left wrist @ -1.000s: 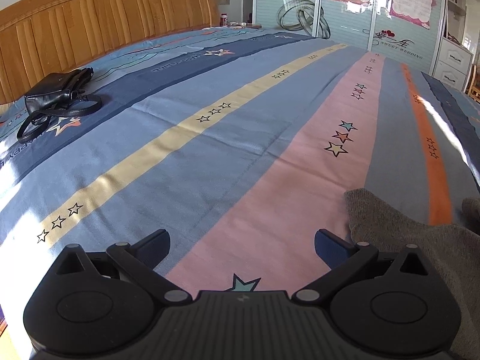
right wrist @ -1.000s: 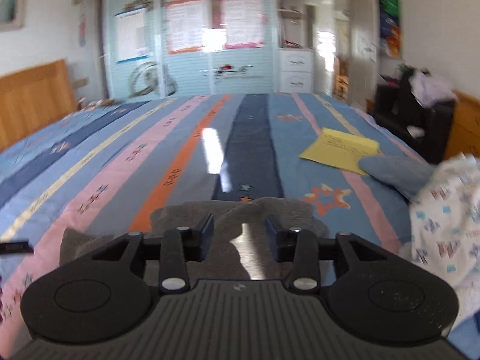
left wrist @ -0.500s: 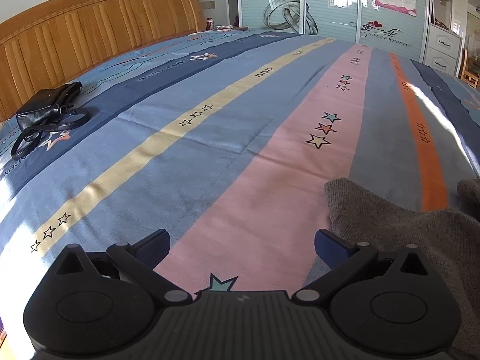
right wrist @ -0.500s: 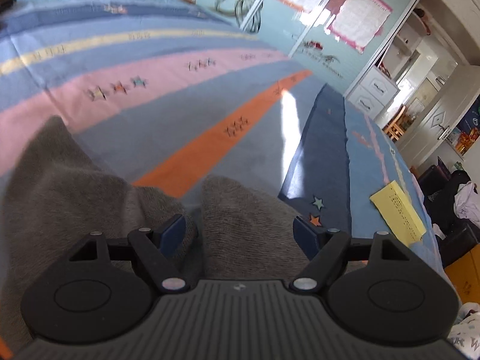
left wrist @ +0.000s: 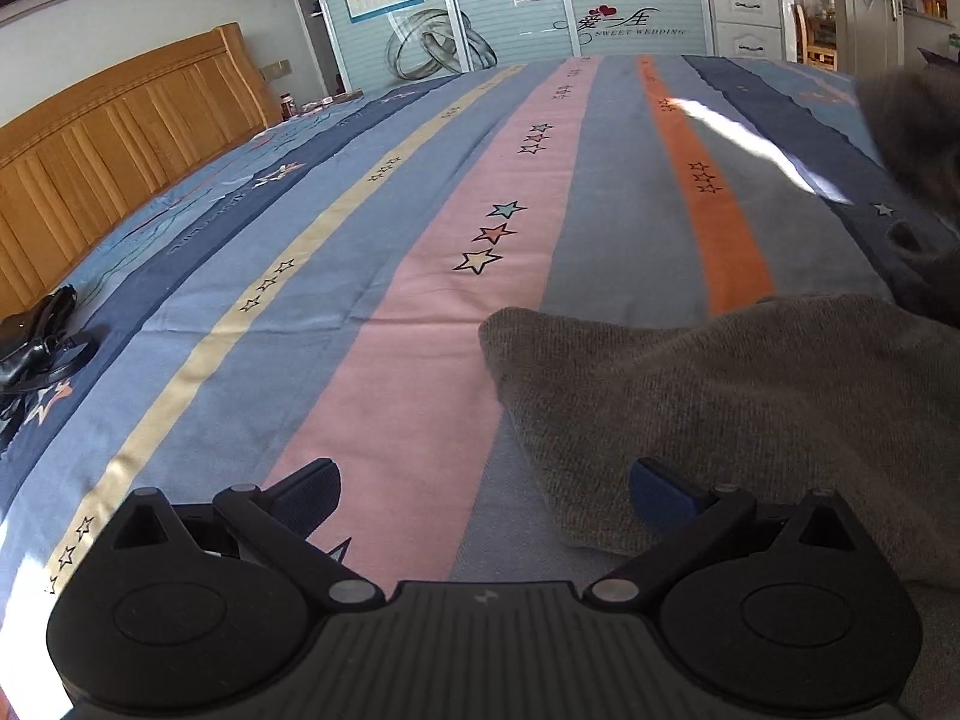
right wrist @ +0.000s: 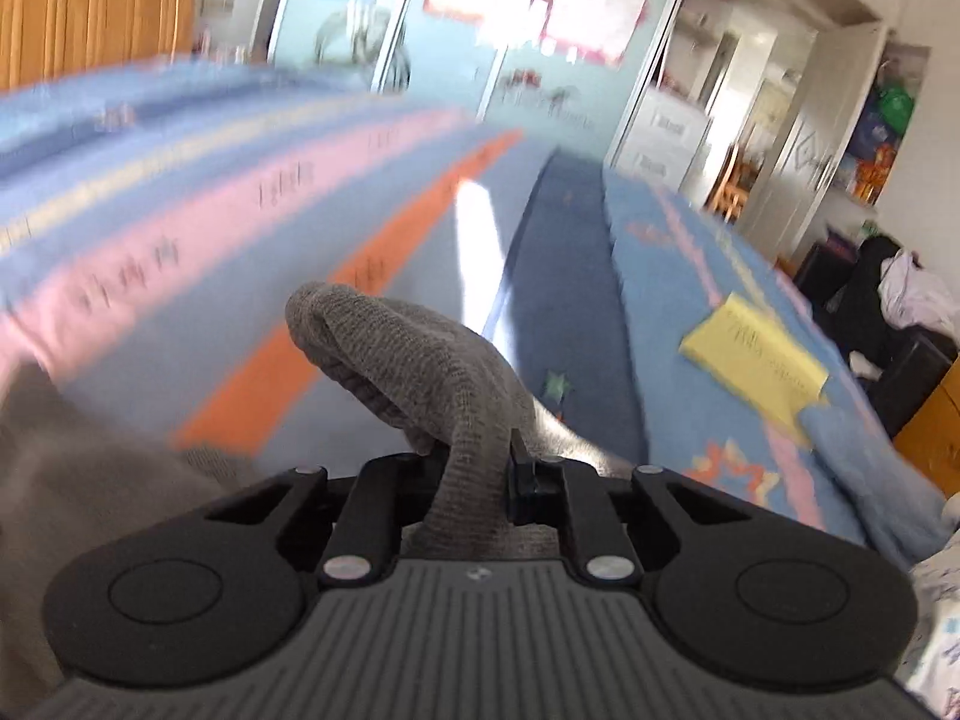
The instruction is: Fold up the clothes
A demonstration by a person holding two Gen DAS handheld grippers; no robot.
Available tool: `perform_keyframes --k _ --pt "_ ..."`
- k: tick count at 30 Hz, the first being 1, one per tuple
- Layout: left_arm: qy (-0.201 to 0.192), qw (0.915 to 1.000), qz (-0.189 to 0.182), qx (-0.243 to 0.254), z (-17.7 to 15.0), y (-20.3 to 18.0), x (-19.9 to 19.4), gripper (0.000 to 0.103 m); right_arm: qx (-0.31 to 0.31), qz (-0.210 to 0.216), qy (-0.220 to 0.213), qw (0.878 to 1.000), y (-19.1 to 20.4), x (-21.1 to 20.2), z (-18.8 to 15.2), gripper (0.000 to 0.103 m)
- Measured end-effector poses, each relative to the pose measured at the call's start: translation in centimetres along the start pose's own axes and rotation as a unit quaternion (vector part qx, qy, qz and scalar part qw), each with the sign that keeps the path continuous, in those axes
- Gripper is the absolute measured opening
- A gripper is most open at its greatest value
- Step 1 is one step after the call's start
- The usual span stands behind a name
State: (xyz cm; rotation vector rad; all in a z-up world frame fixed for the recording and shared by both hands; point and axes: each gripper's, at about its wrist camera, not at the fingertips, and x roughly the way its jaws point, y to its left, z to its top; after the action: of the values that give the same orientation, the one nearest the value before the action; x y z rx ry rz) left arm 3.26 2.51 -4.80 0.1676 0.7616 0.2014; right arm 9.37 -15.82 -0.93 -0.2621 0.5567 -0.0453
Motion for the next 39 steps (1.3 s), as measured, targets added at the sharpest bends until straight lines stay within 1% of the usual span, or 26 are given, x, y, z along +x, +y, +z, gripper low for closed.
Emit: perform_keyframes --k 4,7,9,10,11,13,14,16,17,18,19,21,22,23,25,26,27,28,29,31,33,34,35,37,38,39 --pt "0.01 0.9995 0.006 -0.028 0.2 1.4 0.3 0.102 0.034 0.011 -0.093 0.995 -2.7 -7.4 3.8 0.017" --pt "0.014 0.9991 0.012 -0.038 0.2 2.2 0.5 0.102 0.054 0.043 -0.15 0.986 -4.5 -12.1 6.5 0.016" --pt "0.014 0.9989 0.011 -0.043 0.2 2.7 0.5 0.102 0.078 0.063 -0.18 0.979 -5.7 -14.8 7.8 0.016" --pt "0.013 0.9987 0.005 -0.049 0.3 3.0 0.5 0.102 0.09 0.073 -0.194 0.974 -6.3 -16.2 8.4 0.016" --pt "0.012 0.9982 -0.007 -0.059 0.3 3.4 0.5 0.102 0.104 0.076 -0.2 0.971 -7.2 -17.0 8.6 0.016" --pt "0.014 0.9941 -0.056 -0.092 0.4 4.5 0.5 0.102 0.133 0.072 -0.204 0.967 -9.1 -18.2 8.6 0.016" --pt "0.015 0.9898 -0.086 -0.113 0.4 5.1 0.5 0.102 0.146 0.062 -0.199 0.967 -10.1 -18.3 8.0 0.016" --pt "0.017 0.9769 -0.151 -0.15 0.2 6.1 0.5 0.102 0.154 0.028 -0.172 0.973 -11.8 -17.5 5.9 0.016" --pt "0.017 0.9704 -0.177 -0.163 0.2 6.4 0.6 0.102 0.157 0.009 -0.141 0.978 -12.3 -16.2 4.2 0.018" --pt "0.016 0.9656 -0.195 -0.171 0.1 6.6 0.6 0.102 0.159 -0.01 -0.109 0.981 -12.8 -14.9 2.5 0.021" --pt "0.014 0.9631 -0.205 -0.174 0.0 6.6 0.6 0.102 0.161 -0.029 -0.078 0.983 -13.3 -13.6 0.8 0.025" --pt "0.008 0.9635 -0.208 -0.168 0.0 6.3 0.5 0.102 0.161 -0.067 0.002 0.985 -13.8 -10.3 -3.3 0.032" --pt "0.004 0.9644 -0.207 -0.164 0.0 6.0 0.5 0.102 0.165 -0.076 0.026 0.983 -13.9 -9.3 -5.2 0.033" --pt "0.002 0.9635 -0.214 -0.161 0.0 5.9 0.5 0.102 0.17 -0.084 0.049 0.981 -14.1 -8.4 -7.1 0.033" --pt "0.004 0.9577 -0.238 -0.162 -0.1 5.8 0.5 0.102 0.202 -0.076 0.037 0.976 -13.8 -8.8 -10.5 0.039" --pt "0.004 0.954 -0.251 -0.164 -0.1 5.9 0.4 0.102 0.219 -0.073 0.018 0.973 -13.6 -9.6 -11.7 0.041" --pt "0.004 0.9498 -0.265 -0.167 -0.1 5.9 0.3 0.102 0.236 -0.069 -0.011 0.969 -13.2 -10.6 -12.7 0.046" --pt "0.005 0.9464 -0.276 -0.169 -0.1 5.8 0.2 0.102 0.254 -0.065 -0.04 0.964 -12.8 -11.7 -13.8 0.052" --pt "0.009 0.9436 -0.283 -0.171 -0.2 5.6 0.2 0.102 0.27 -0.063 -0.071 0.958 -12.2 -12.9 -14.6 0.054" --pt "0.027 0.939 -0.29 -0.182 -0.3 5.2 0.7 0.102 0.303 -0.05 -0.135 0.942 -11.1 -14.9 -16.3 0.072" --pt "0.048 0.9306 -0.301 -0.203 -0.6 4.9 1.6 0.102 0.332 -0.031 -0.185 0.925 -10.3 -16.6 -17.2 0.079" --pt "0.059 0.9258 -0.306 -0.213 -0.8 4.7 2.0 0.102 0.335 -0.006 -0.201 0.921 -10.2 -16.9 -17.2 0.079" --pt "0.068 0.9191 -0.316 -0.226 -0.9 4.6 2.5 0.102 0.327 0.017 -0.214 0.92 -10.7 -17.2 -16.9 0.079" --pt "0.087 0.9032 -0.337 -0.252 -1.2 4.4 3.4 0.102 0.304 0.046 -0.233 0.923 -9.8 -17.9 -16.7 0.08" --pt "0.097 0.8975 -0.341 -0.262 -1.3 4.3 3.7 0.102 0.297 0.054 -0.238 0.923 -9.6 -18.0 -16.6 0.08" --pt "0.107 0.8958 -0.335 -0.272 -1.5 4.3 3.9 0.102 0.29 0.062 -0.243 0.923 -9.4 -18.0 -16.6 0.081"
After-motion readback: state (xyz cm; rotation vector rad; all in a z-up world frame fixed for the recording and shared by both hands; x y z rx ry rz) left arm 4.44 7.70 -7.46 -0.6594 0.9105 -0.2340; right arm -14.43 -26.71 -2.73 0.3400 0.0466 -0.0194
